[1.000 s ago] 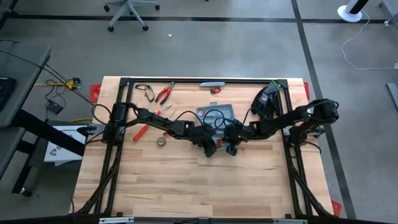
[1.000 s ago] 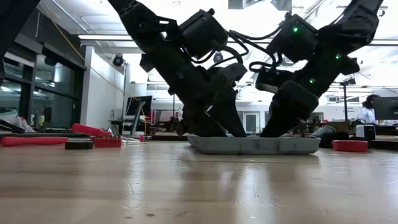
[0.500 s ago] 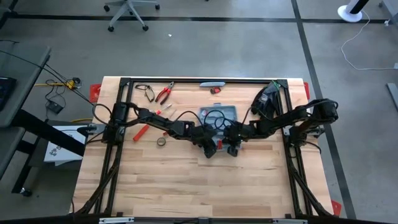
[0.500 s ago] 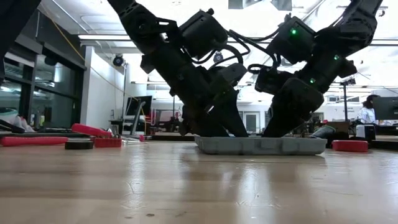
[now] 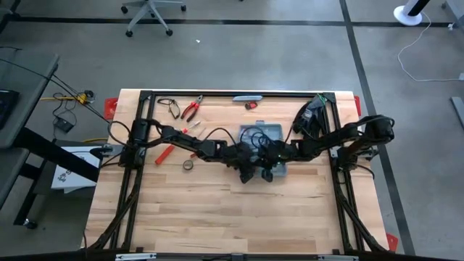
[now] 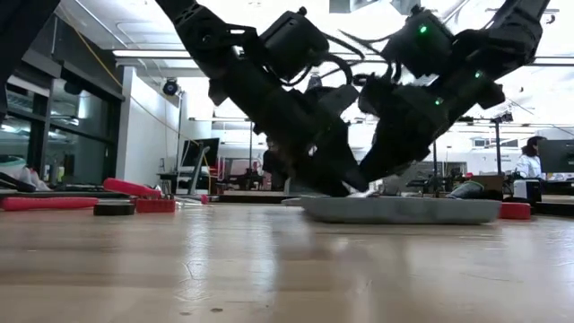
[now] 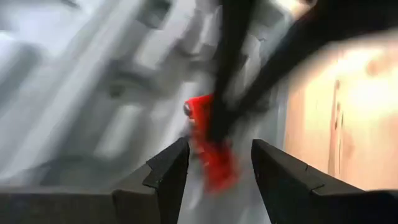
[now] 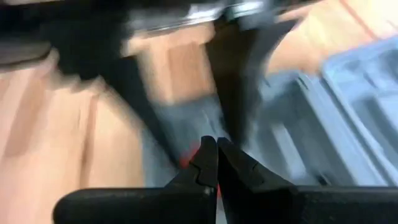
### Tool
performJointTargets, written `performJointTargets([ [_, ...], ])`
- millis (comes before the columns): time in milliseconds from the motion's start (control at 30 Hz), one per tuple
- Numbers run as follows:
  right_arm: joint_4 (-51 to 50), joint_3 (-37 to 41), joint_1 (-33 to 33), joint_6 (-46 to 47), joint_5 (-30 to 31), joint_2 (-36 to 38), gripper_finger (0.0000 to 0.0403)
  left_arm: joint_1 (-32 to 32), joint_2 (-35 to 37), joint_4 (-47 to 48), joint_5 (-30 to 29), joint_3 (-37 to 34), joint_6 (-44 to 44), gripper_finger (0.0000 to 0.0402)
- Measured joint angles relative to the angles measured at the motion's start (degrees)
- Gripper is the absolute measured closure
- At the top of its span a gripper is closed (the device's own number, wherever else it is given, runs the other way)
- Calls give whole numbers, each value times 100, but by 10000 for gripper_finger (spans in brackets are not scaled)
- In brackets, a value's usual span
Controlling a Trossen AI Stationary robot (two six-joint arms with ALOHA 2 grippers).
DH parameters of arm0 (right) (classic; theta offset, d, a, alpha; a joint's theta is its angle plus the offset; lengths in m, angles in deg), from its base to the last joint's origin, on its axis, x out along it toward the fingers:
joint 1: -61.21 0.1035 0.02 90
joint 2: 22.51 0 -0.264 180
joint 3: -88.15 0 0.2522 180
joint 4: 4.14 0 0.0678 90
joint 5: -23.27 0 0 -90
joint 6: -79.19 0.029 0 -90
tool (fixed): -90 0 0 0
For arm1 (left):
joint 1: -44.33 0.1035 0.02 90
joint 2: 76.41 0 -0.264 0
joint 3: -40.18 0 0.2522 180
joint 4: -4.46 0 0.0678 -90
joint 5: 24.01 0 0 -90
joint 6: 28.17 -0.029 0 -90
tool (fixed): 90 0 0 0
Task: Prefit tool cases
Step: Put the right orange multi-bit set into the gray tool case
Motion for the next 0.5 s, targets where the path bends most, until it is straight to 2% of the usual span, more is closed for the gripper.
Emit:
performJointTargets([
  [300, 4, 21, -56, -87, 145, -14, 402, 4, 41, -196, 8, -2, -125, 245],
  [500, -523, 25, -80, -239, 208, 94, 402, 2, 41, -233, 26, -2, -548, 245],
])
